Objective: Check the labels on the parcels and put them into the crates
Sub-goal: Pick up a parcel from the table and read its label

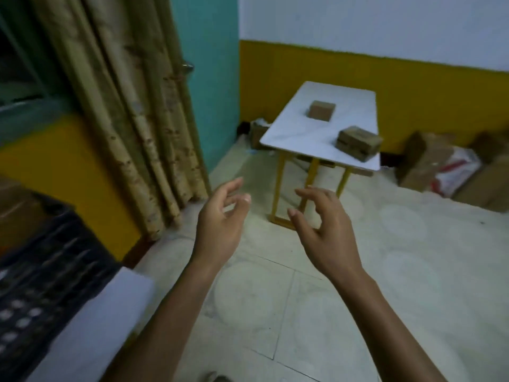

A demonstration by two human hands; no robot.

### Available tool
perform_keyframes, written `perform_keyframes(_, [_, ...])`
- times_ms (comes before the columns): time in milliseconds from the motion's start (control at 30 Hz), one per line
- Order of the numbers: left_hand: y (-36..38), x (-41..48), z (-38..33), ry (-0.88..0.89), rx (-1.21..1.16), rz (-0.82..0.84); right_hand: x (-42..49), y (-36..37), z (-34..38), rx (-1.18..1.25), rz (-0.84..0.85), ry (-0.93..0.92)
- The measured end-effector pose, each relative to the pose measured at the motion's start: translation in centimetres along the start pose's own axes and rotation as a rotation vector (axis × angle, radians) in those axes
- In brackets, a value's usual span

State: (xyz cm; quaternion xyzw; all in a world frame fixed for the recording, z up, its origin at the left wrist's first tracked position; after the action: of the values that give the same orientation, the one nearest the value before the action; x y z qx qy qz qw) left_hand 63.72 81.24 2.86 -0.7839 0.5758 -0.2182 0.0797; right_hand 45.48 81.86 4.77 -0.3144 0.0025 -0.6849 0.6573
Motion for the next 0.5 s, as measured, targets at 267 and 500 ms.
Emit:
perform_keyframes(267, [17.4, 6.1, -1.2, 0.002, -0.063, 0.274, 3.8, -10.1, -10.8, -0.079, -0.171, 0.170])
perform_keyframes(500, [34.9, 15.3, -4.5, -0.023, -0.130, 0.536, 12.0, -20.6, -20.9, -0.214, -0.376, 0.295])
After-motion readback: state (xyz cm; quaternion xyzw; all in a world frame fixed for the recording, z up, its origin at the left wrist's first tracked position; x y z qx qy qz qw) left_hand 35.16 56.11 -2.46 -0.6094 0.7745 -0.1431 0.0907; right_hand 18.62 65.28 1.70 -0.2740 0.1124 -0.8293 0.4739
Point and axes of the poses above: each hand's wrist, its own x-axis towards the middle knuckle, its own y-axis out of the palm, z = x × y, the point moved 5 cm from there along x, towards the middle knuckle, and after that the axes turned 15 degrees about x, right-handed, at the moved point
